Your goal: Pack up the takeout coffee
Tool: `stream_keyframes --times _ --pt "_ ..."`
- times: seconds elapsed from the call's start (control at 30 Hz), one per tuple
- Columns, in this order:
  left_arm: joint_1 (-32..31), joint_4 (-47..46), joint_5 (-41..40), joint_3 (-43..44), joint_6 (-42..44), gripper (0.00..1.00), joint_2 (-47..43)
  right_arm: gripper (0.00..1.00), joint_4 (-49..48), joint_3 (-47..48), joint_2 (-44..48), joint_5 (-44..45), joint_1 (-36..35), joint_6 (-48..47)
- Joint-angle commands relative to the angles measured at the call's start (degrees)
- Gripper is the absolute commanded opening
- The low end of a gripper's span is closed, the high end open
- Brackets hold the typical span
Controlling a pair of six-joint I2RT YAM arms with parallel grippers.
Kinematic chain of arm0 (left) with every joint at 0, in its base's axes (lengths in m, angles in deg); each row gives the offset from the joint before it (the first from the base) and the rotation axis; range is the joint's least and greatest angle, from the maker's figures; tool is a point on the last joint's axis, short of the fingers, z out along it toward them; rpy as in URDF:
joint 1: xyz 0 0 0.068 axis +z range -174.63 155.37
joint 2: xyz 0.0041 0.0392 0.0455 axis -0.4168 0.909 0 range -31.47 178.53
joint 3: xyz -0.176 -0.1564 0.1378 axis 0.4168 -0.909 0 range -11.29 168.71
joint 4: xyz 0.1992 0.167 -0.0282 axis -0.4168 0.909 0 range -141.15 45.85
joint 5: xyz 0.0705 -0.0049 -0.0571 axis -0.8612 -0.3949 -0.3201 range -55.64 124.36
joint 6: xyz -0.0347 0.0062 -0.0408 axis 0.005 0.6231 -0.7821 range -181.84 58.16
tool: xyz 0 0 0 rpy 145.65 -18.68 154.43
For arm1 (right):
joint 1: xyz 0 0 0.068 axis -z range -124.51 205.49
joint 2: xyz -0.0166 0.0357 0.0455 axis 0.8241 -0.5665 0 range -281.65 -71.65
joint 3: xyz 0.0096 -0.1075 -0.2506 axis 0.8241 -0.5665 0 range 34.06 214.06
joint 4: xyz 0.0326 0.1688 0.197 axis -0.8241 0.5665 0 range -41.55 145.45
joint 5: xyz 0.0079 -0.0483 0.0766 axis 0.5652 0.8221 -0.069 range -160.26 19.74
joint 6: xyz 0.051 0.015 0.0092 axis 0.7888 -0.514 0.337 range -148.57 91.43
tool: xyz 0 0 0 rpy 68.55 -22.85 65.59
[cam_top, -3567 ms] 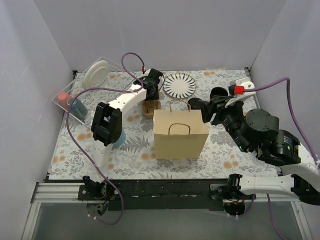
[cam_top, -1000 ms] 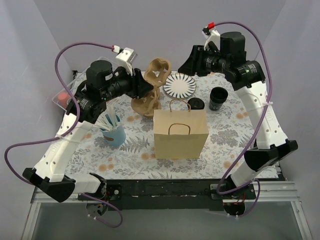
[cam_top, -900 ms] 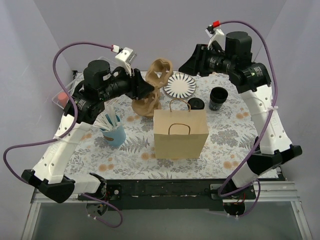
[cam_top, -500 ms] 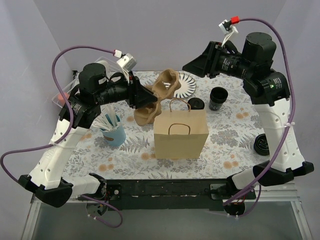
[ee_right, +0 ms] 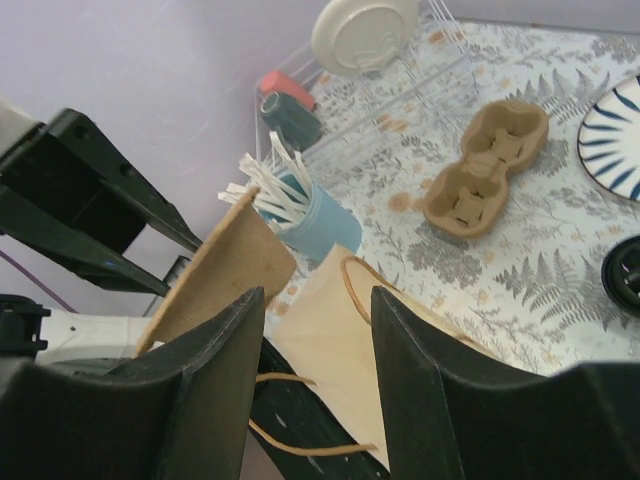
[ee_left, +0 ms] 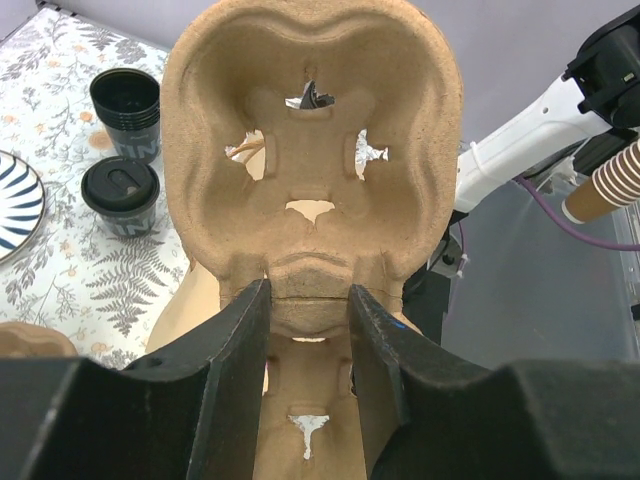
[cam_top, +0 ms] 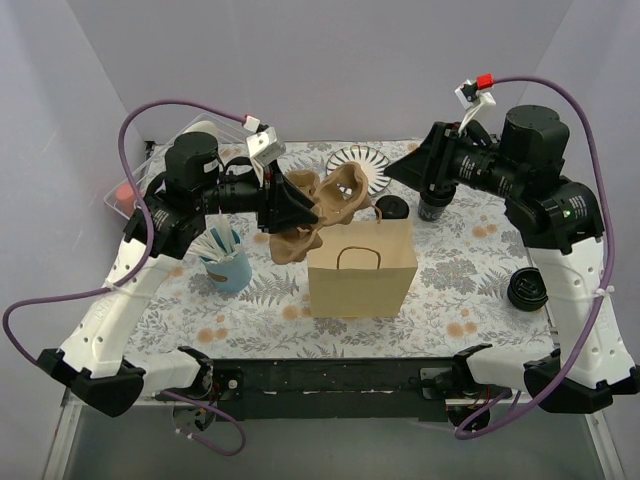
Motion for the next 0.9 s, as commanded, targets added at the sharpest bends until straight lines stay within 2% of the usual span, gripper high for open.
stream_keyframes --times 0.0,0.37,0.7,0.87 --pt "0.0 -0.8 4.1 1.9 3.6 0.16 1.1 0.55 0.6 -4.9 3.6 1.7 0.1 -2.2" --pt "-4.7 -8.8 4.7 -1.7 2.1 0.15 2.5 0.55 0.9 -9.6 8.2 3.5 0.0 -2.2" --pt "-6.3 -8.1 0.9 -0.7 6.3 0.14 4.2 0.55 2.1 -0.8 5.5 1.3 0.0 3.6" --pt "-6.3 -7.5 -0.4 -0.4 7.7 0.13 4.7 0.55 0.9 -0.6 5.5 0.0 0.0 6.4"
